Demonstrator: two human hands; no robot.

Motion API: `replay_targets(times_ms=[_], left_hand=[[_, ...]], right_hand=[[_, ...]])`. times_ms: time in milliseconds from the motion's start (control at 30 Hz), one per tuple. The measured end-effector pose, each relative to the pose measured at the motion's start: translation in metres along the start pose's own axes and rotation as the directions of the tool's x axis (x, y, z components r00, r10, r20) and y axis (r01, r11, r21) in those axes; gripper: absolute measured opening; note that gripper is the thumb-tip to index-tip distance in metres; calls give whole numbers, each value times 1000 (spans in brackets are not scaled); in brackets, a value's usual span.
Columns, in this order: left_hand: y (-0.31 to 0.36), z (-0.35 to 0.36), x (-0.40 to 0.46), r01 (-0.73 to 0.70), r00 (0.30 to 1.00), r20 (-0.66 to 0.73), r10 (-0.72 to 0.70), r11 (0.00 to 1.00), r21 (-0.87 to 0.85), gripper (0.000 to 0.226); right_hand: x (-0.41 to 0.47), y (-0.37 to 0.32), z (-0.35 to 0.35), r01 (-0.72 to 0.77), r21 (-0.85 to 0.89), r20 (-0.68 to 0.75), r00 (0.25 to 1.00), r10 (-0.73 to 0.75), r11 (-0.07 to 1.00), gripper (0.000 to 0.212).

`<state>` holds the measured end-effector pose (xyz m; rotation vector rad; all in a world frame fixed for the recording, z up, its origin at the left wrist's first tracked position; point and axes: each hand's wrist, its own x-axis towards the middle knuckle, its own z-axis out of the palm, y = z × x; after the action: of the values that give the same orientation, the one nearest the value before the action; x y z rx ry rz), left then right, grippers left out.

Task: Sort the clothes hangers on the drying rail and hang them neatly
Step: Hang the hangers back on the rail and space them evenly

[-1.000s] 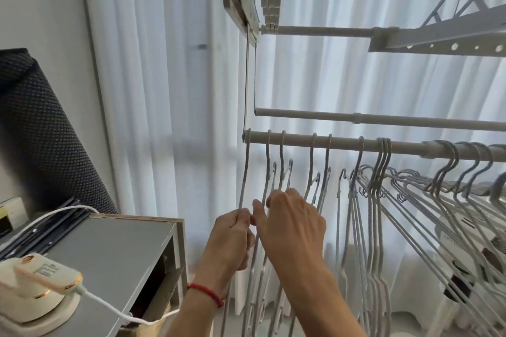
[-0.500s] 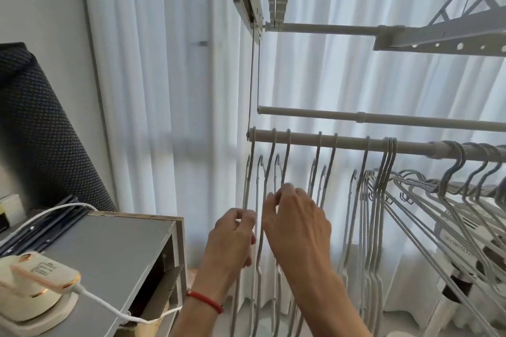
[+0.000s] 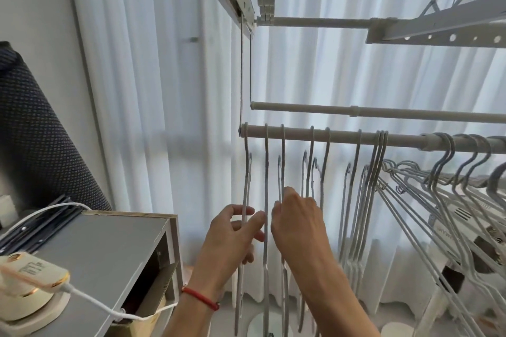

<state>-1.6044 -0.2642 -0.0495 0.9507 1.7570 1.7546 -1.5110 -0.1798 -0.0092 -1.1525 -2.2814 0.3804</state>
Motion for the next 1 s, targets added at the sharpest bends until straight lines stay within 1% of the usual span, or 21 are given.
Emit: replay_targets(times_ms=[200,400,533,700,933,1000], left_hand=[[0,-1,-1,-4,1000,26,4,1000,15,30],[-2,-2,-2,-13,999,38,14,1000,-20,33],[-2,-1,-3,-22,999,49,23,1000,-22,30],[0,2,-5,-30,999,43,33,997,-67,27],[4,3,-7,-18,1000,18,20,995,-99,25],[5,2,-7,-11,1000,18,13,996,-93,25]], right_hand=[[2,3,-1,-10,10,10,1000,10,1000,8],[-1,4,-1,-10,32,9,1000,10,999,8],[-2,3,0,-4,50,19,1000,3,999,10],[-2,2,0,14,30,19,1000,-14,999,11],[-1,-2,-3,33,22,48,998,-34,999,3],[-2,-4,-4,33,23,51,998,-34,999,5]])
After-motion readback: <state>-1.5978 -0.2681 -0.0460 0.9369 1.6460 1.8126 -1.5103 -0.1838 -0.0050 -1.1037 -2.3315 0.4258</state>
